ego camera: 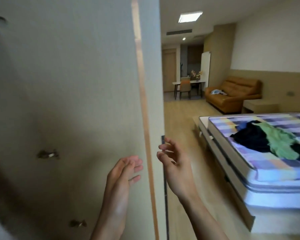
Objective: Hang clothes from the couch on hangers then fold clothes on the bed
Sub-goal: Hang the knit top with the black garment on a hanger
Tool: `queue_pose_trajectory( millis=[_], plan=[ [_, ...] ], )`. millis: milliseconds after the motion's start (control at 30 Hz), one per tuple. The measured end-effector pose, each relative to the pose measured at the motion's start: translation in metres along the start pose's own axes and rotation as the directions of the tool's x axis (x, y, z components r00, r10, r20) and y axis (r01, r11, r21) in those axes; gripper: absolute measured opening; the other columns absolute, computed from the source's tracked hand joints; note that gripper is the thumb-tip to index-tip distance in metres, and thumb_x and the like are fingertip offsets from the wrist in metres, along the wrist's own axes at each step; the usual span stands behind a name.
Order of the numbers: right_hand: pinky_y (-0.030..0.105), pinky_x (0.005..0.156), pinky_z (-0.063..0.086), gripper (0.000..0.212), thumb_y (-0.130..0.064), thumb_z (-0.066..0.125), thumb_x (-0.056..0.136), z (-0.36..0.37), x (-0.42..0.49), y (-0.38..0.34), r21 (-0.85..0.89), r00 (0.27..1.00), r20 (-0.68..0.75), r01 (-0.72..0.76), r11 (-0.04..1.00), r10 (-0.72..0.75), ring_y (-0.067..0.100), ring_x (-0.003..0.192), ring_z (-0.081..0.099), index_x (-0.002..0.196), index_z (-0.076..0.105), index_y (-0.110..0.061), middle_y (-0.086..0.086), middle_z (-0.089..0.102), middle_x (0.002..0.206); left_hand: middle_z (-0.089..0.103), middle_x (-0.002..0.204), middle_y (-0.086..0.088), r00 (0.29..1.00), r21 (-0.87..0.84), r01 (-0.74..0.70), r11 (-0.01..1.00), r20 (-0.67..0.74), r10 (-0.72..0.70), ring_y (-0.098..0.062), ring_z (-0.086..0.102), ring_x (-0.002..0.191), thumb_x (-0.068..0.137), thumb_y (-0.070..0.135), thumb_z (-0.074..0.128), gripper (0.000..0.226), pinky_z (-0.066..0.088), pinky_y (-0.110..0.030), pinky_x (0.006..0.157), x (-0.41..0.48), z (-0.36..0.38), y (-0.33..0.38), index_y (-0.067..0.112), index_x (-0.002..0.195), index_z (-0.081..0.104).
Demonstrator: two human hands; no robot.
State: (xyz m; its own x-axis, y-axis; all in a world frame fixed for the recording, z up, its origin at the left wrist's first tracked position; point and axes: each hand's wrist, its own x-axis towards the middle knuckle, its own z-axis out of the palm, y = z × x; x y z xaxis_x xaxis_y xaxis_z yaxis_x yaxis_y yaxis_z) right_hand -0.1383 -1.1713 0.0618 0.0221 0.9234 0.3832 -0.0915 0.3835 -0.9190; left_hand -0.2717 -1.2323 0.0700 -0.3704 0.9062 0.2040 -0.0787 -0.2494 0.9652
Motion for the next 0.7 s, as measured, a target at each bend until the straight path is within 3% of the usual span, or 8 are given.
queue_pose_trajectory(
  millis=[300, 433, 533, 700],
  plan=[
    [0.016, 0.075, 0.051, 0.037, -0.011, 0.066, 0.094, -0.19, 0.088, 0.023, -0.119, 0.999, -0.04, 0.009, 0.993, -0.014, 0.005, 0.088, 0.066, 0.121, 0.059, -0.035, -0.005, 0.067, 0.104, 0.077, 0.102, -0.007, 0.994, -0.075, 0.072, 0.995, 0.087, -0.065, -0.021, 0.073, 0.099, 0.076, 0.039, 0.058, 0.04, 0.052, -0.037, 0.086, 0.024, 0.201, -0.051, 0.011, 0.102, 0.07],
    [0.016, 0.075, 0.051, 0.037, -0.012, 0.066, 0.094, -0.245, 0.13, 0.037, -0.135, 0.997, -0.08, -0.005, 0.991, -0.006, 0.006, 0.089, 0.066, 0.123, 0.059, -0.033, -0.004, 0.067, 0.105, 0.078, 0.1, -0.003, 0.987, -0.053, 0.087, 0.995, 0.143, -0.078, -0.019, 0.073, 0.097, 0.083, 0.028, 0.07, 0.025, 0.052, -0.039, 0.086, 0.05, 0.259, -0.07, 0.011, 0.101, 0.07],
    [0.015, 0.075, 0.05, 0.038, -0.011, 0.066, 0.093, -0.273, 0.166, 0.055, -0.156, 0.993, -0.114, -0.02, 0.988, 0.002, 0.005, 0.091, 0.067, 0.125, 0.06, -0.031, -0.004, 0.067, 0.106, 0.077, 0.1, -0.001, 0.981, -0.038, 0.11, 0.993, 0.164, -0.102, -0.018, 0.073, 0.099, 0.101, 0.019, 0.054, 0.018, 0.053, -0.039, 0.088, 0.079, 0.294, -0.092, 0.013, 0.101, 0.071],
    [0.01, 0.074, 0.047, 0.039, -0.012, 0.067, 0.093, -0.307, 0.241, 0.094, -0.21, 0.991, -0.131, -0.024, 0.977, -0.004, -0.001, 0.092, 0.064, 0.128, 0.059, -0.028, -0.004, 0.067, 0.107, 0.078, 0.099, 0.001, 0.976, -0.069, 0.144, 0.987, 0.176, -0.13, -0.017, 0.074, 0.097, 0.102, 0.019, 0.052, 0.02, 0.053, -0.038, 0.087, 0.153, 0.354, -0.128, 0.014, 0.103, 0.071]
  ],
)
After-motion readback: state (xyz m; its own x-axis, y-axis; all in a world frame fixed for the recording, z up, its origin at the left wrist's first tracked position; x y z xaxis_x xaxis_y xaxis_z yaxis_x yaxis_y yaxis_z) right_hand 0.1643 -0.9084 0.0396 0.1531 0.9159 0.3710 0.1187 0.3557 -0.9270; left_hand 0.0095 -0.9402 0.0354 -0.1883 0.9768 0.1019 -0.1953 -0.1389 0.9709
